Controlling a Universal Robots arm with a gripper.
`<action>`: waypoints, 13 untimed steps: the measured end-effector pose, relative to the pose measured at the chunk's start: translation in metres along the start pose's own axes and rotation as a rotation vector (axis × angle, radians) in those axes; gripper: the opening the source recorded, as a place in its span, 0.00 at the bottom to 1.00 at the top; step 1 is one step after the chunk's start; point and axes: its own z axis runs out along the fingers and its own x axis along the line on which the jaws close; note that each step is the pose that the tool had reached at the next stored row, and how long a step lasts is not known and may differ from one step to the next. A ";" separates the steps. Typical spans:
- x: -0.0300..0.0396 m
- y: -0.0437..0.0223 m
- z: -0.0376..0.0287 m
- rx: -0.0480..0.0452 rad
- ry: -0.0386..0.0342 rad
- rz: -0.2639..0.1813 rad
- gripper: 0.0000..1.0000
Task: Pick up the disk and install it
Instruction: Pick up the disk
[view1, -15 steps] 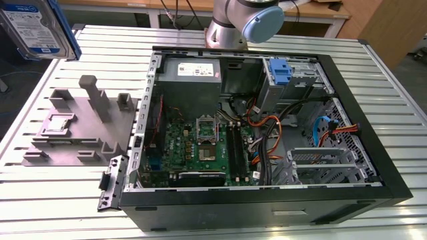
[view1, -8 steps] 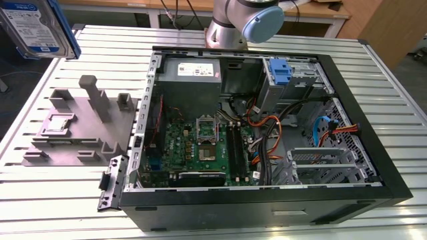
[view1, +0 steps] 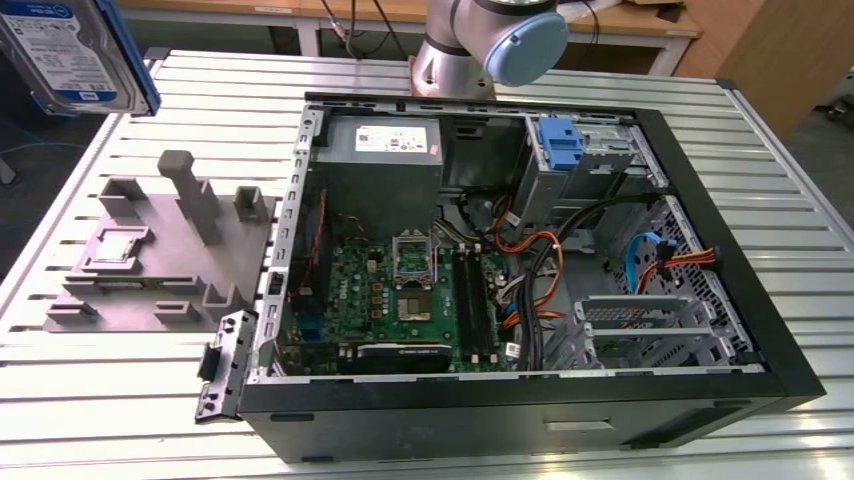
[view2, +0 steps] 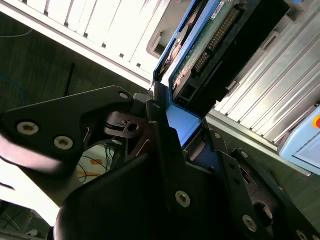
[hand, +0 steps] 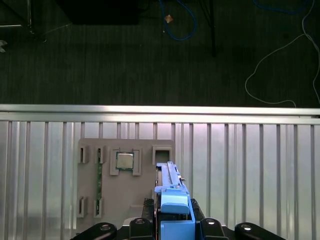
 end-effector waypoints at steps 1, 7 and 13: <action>0.0000 0.0000 -0.0002 0.0001 0.0000 0.000 0.37; -0.0001 0.0000 -0.0017 0.0000 0.0000 0.000 0.37; -0.0001 0.0001 -0.0034 0.0000 0.0000 0.000 0.37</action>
